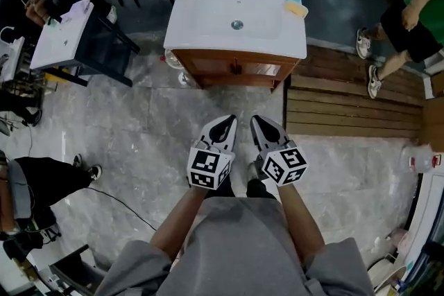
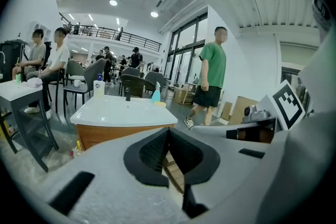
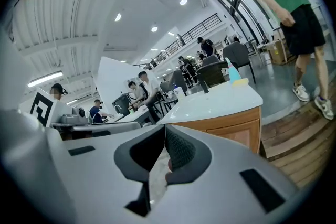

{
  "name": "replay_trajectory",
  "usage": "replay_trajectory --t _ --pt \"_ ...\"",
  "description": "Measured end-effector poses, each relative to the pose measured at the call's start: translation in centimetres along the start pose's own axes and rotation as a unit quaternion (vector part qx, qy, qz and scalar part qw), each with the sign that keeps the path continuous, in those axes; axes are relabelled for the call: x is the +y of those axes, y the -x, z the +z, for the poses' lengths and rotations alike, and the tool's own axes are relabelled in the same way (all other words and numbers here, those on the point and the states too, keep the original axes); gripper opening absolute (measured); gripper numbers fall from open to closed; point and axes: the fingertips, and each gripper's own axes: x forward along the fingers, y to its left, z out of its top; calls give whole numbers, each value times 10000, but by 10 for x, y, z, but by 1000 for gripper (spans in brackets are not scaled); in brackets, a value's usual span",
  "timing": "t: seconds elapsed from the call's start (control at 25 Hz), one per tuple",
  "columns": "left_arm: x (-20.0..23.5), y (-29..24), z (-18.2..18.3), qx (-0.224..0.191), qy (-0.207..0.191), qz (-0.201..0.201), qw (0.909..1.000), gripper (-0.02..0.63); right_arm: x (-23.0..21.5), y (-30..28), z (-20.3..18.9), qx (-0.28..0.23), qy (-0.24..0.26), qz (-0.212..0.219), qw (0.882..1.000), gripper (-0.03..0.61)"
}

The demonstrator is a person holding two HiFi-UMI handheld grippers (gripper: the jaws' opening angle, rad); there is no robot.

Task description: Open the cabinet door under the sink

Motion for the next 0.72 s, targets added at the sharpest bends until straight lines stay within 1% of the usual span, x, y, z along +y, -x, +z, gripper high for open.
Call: replay_trajectory --t 0.16,0.24,0.44,0.56,0.72 --pt "40 -13 3 68 29 -203 9998 8 1 -40 -3 35 -86 -232 9997 11" --pt "60 -19 4 92 126 -279 9995 8 0 -57 -5 37 -161 -357 9992 12" --pt "105 -37 1 183 328 -339 9987 8 -10 -94 -7 57 -312 -650 9974 12" --pt "116 -50 -8 294 340 -336 9984 8 -21 -107 -13 133 -380 -719 9966 12" --pt "113 -73 -20 407 301 -380 9980 8 -43 -117 -19 234 -478 -743 9958 12"
